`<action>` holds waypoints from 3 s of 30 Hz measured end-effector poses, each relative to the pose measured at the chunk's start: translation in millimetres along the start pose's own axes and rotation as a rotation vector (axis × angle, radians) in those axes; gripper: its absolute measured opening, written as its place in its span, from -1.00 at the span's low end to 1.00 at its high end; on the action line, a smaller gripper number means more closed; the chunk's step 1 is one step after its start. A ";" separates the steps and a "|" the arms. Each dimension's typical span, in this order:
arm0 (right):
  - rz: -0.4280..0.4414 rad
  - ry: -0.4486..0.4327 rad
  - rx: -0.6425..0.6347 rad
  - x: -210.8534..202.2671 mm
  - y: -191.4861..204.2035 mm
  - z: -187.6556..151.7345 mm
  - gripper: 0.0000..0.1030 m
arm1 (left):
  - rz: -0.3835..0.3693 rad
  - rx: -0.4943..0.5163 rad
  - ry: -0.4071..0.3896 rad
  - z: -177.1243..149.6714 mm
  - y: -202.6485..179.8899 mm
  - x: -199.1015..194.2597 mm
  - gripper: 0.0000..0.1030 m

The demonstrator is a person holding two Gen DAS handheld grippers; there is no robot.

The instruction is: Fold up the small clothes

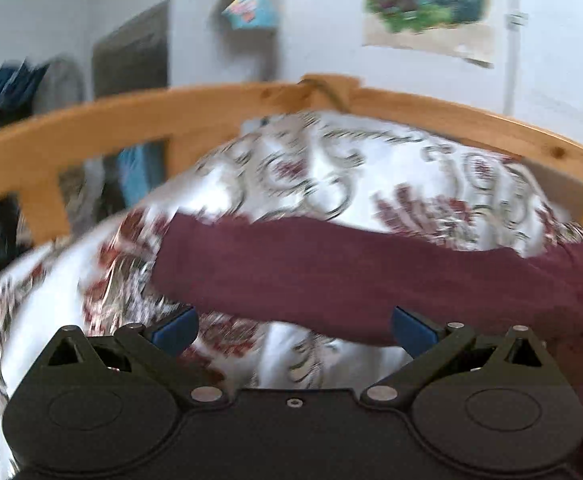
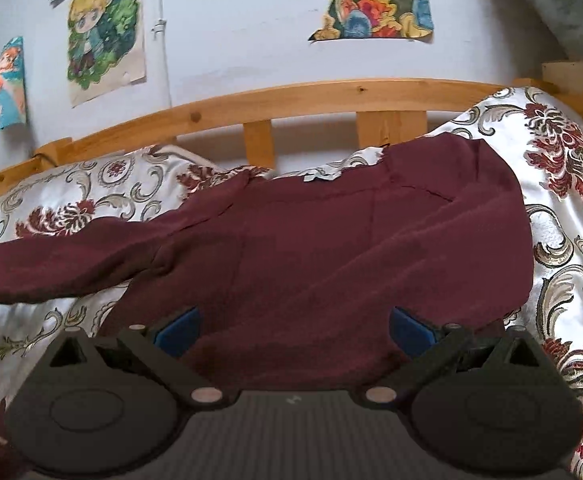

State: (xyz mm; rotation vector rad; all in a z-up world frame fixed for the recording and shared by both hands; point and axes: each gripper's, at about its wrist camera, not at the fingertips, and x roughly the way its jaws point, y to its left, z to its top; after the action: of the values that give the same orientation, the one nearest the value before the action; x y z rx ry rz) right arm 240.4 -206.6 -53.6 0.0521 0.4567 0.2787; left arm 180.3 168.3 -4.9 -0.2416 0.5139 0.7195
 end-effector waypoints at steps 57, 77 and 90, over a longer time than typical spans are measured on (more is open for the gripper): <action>-0.218 -0.117 0.139 -54.1 -108.6 28.0 1.00 | -1.043 0.425 -0.137 -65.6 -216.5 -101.0 -0.90; -0.044 -0.027 0.103 -33.4 -82.0 11.6 1.00 | -0.938 0.384 0.059 -57.7 -164.4 -55.1 0.68; 0.090 0.100 0.014 -15.7 -44.0 -8.4 0.76 | -0.578 0.253 0.160 -5.7 -151.3 85.6 0.07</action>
State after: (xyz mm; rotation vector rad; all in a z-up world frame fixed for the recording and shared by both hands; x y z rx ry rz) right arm 234.3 -253.2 -59.3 0.0724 0.5566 0.3675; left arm 335.6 103.8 -49.2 -0.1975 0.6431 0.0699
